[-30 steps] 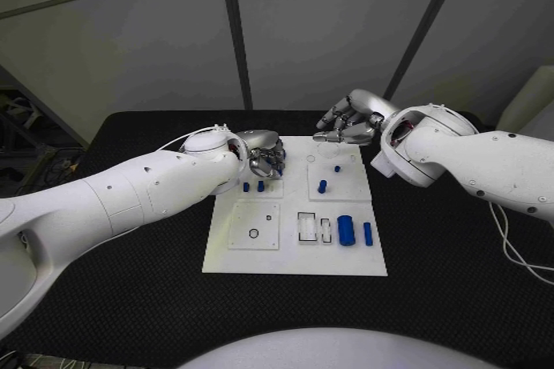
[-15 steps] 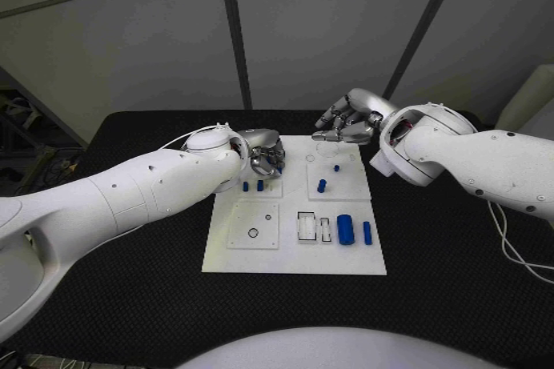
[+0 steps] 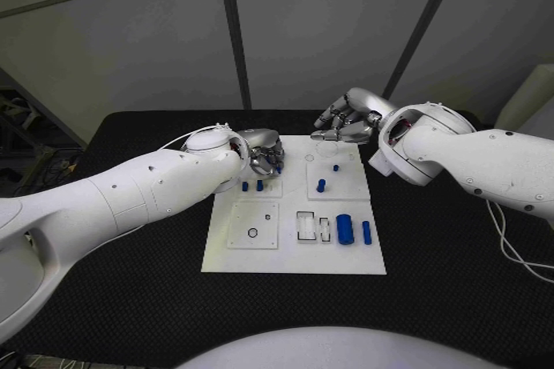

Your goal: Assemble the parts on the task board

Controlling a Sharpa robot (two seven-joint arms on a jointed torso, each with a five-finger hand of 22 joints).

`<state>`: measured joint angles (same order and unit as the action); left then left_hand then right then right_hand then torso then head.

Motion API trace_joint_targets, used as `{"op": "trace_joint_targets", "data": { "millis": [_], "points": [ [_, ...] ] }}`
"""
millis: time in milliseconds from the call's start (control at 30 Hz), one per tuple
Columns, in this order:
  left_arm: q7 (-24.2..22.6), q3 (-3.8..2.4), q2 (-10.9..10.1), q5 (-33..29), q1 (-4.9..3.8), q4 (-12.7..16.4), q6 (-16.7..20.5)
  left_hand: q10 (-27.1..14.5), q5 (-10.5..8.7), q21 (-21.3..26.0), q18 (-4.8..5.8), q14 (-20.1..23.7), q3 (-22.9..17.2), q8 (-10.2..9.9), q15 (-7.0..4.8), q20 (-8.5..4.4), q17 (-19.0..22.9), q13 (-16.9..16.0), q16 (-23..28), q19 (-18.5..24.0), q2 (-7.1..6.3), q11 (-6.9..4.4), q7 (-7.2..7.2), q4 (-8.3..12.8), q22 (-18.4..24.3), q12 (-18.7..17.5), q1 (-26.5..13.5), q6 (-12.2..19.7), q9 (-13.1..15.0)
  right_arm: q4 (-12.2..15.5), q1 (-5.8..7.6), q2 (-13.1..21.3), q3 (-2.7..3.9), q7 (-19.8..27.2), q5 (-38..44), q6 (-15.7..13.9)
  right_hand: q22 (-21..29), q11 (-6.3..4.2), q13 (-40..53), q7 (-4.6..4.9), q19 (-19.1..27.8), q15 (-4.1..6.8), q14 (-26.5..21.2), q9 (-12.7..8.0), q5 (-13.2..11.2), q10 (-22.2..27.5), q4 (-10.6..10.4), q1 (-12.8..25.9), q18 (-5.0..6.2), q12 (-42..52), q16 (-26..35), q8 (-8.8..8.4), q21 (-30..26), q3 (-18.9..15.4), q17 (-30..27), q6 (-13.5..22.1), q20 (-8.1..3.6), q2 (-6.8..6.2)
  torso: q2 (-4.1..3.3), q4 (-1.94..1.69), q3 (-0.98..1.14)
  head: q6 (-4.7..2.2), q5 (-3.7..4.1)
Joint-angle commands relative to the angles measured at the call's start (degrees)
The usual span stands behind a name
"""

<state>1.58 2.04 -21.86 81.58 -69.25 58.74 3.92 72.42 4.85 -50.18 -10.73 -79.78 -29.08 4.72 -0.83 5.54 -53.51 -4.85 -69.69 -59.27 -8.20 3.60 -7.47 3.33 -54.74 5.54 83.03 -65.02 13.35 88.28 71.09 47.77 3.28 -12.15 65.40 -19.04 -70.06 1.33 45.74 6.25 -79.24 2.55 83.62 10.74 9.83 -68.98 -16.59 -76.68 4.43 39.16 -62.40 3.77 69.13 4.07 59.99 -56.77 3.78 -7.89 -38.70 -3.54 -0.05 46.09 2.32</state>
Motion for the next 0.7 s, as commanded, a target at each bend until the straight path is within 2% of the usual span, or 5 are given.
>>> {"op": "trace_joint_targets", "data": {
  "millis": [33,267,400,533,700],
  "points": [
    [0.2,0.4,-0.6,0.8,0.61,0.3,-0.9,0.4,0.2,-0.4,0.57,-0.3,0.1,0.2,0.1,-0.06,0.1,-0.1,-0.1,-0.4,0.13,0.08,-0.07,0.2,-0.2,0.2,0.0,-0.5,0.0,0.1,0.12,0.0,0.04,0.6,-0.1,-0.7,0.0,0.14,-0.1,-0.06,-0.1,0.18,0.1,0.1,0.2,0.4,0.0,0.2,0.54,-0.4,0.1,-0.01,-0.3,0.3,-0.1,0.1,-0.16,0.12,0.04,0.01,-0.04,-0.15,0.06],
    [-0.3,0.26,-2.5,-0.3,0.57,2.6,1.3,0.4,0.31,-1.0,0.69,-0.5,0.2,0.2,0.09,-0.06,-0.1,0.0,-0.3,-0.7,0.14,0.06,-0.03,0.2,-0.8,0.2,-0.4,-0.6,-0.1,-0.1,0.12,0.0,0.04,0.7,-0.1,-0.9,0.1,0.14,-0.2,-0.06,-0.1,0.18,0.1,0.1,0.2,0.4,0.0,0.2,0.56,-0.5,0.3,0.0,-0.4,0.3,-0.2,0.1,-0.16,0.12,0.14,-0.11,-0.1,-0.39,0.11],
    [-0.2,-0.76,-4.1,-1.5,0.51,4.6,2.0,0.4,0.36,-1.4,0.74,-0.7,0.3,0.1,0.07,-0.07,-0.2,0.0,-0.4,-0.9,0.16,0.04,-0.01,0.1,-1.1,0.2,-0.6,-0.6,-0.2,-0.2,0.11,0.0,0.04,0.8,-0.1,-0.9,0.1,0.14,-0.2,-0.06,-0.1,0.18,0.1,0.1,0.2,0.4,0.0,0.2,0.56,-0.5,0.3,0.0,-0.4,0.3,-0.2,0.1,-0.16,0.12,0.2,-0.21,-0.07,-0.59,0.02],
    [0.4,-2.1,-5.5,-3.2,0.48,6.1,1.9,0.4,0.38,-1.3,0.72,-0.6,0.3,0.1,0.05,-0.07,0.2,0.1,-0.2,-0.9,0.17,0.04,0.0,0.1,-1.1,0.1,-0.7,-0.7,-0.2,-0.4,0.11,-0.1,0.03,0.9,-0.1,-1.0,0.1,0.14,-0.2,-0.06,-0.1,0.18,0.1,0.1,0.2,0.4,0.0,0.2,0.56,-0.5,0.3,0.0,-0.4,0.3,-0.2,0.1,-0.16,0.12,0.27,-0.31,-0.1,-0.78,0.0],
    [1.1,-2.78,-7.2,-4.7,0.48,7.4,1.6,0.4,0.44,-1.4,0.73,-0.7,0.3,0.1,0.04,-0.07,0.1,0.1,-0.3,-0.9,0.22,0.03,0.02,0.1,-1.2,0.1,-0.8,-0.7,-0.3,-0.6,0.11,-0.2,0.03,0.9,-0.2,-1.1,0.1,0.14,-0.2,-0.06,-0.1,0.18,0.1,0.1,0.2,0.4,0.0,0.2,0.56,-0.5,0.3,0.0,-0.4,0.3,-0.2,0.1,-0.16,0.12,0.27,-0.37,-0.13,-0.81,-0.14]
  ]
}}
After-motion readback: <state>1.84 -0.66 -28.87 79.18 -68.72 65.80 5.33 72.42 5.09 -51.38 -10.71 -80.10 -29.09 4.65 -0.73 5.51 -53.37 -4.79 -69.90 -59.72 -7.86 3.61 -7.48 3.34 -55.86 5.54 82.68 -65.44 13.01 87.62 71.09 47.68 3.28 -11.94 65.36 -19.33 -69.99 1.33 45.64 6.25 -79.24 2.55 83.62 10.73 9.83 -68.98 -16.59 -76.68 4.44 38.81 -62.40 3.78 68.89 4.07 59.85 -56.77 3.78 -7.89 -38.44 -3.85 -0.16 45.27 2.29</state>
